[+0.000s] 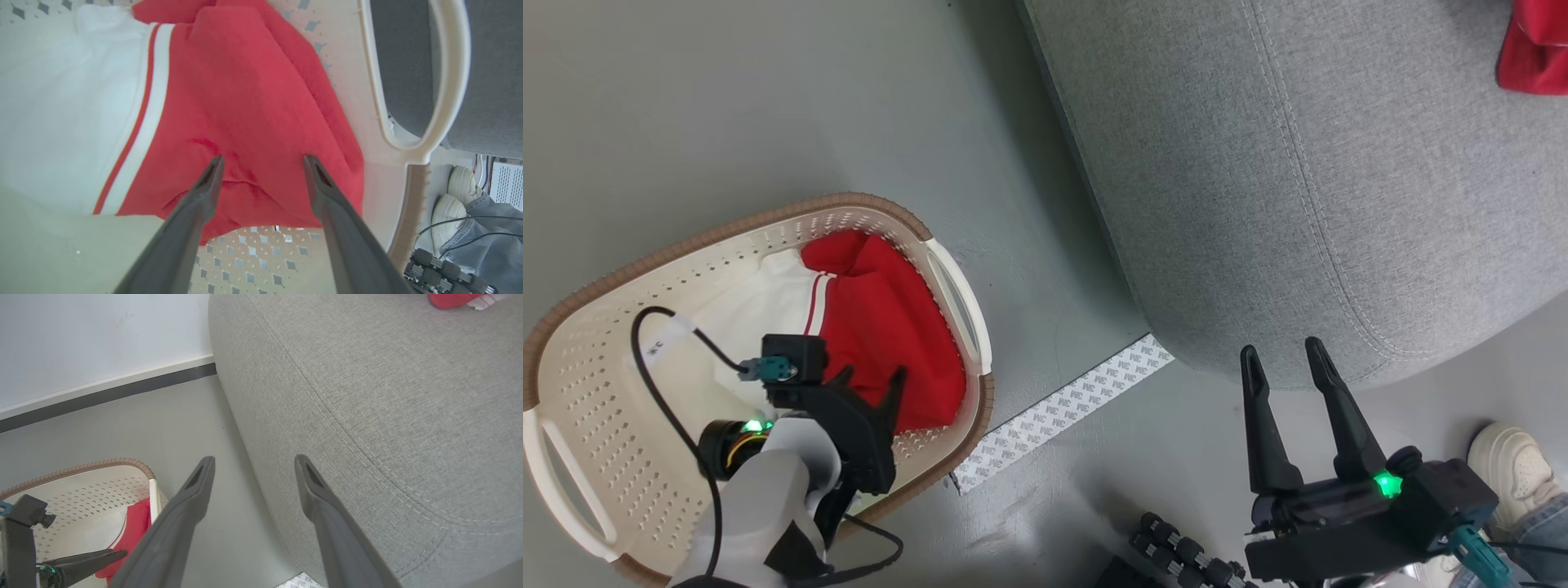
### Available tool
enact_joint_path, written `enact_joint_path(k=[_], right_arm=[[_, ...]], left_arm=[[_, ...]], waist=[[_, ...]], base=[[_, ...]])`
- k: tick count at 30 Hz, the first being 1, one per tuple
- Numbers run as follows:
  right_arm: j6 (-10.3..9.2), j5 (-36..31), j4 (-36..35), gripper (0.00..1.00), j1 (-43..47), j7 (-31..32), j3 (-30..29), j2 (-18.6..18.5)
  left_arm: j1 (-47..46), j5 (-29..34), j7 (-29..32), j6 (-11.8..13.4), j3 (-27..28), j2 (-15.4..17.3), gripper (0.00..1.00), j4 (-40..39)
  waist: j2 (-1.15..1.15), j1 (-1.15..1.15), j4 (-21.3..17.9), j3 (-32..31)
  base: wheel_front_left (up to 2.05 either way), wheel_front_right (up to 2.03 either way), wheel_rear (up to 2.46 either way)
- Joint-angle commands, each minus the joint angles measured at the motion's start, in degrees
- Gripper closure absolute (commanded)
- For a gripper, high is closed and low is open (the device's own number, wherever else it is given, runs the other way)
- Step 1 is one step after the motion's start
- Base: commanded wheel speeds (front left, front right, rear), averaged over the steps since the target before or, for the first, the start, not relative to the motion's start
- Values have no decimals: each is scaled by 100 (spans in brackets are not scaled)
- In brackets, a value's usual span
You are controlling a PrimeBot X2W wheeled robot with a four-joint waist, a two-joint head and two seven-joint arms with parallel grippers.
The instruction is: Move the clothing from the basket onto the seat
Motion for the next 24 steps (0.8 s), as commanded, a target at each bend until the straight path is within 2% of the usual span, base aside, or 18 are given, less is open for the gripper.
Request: enact_joint_path(k=[1,7,16,17,19,20,24], right_arm=[[0,28,-16,0,90,-27,-18,13],[0,41,-106,0,231,-27,-88,13],[0,56,-238,0,493,-27,-183,13],[0,47,-257,0,517,-28,-190,14],[0,37,-282,0,546,-27,-214,14],[0,32,-299,0,568,-28,-222,13],[0,37,-339,0,618,-27,-252,13]], left_arm=[[42,-117,37,-2,-102,8,0,-38],[59,-635,136,-6,-612,10,0,-239],[-37,-991,103,-7,-1110,8,0,-103],[-17,-1051,132,-7,-1169,8,4,-105],[-28,-1154,137,-7,-1300,12,76,-98],[-42,-1190,138,-6,-1361,11,98,-86],[-107,-1309,84,-6,-1583,11,100,-45]], waist=[[-1,0,1,17],[-1,0,32,101],[-1,0,62,151],[-1,0,64,156],[-1,0,72,166],[-1,0,77,170],[-1,0,91,178]], base=[[0,0,0],[0,0,0],[0,0,0],[0,0,0],[0,0,0],[0,0,0],[0,0,0]])
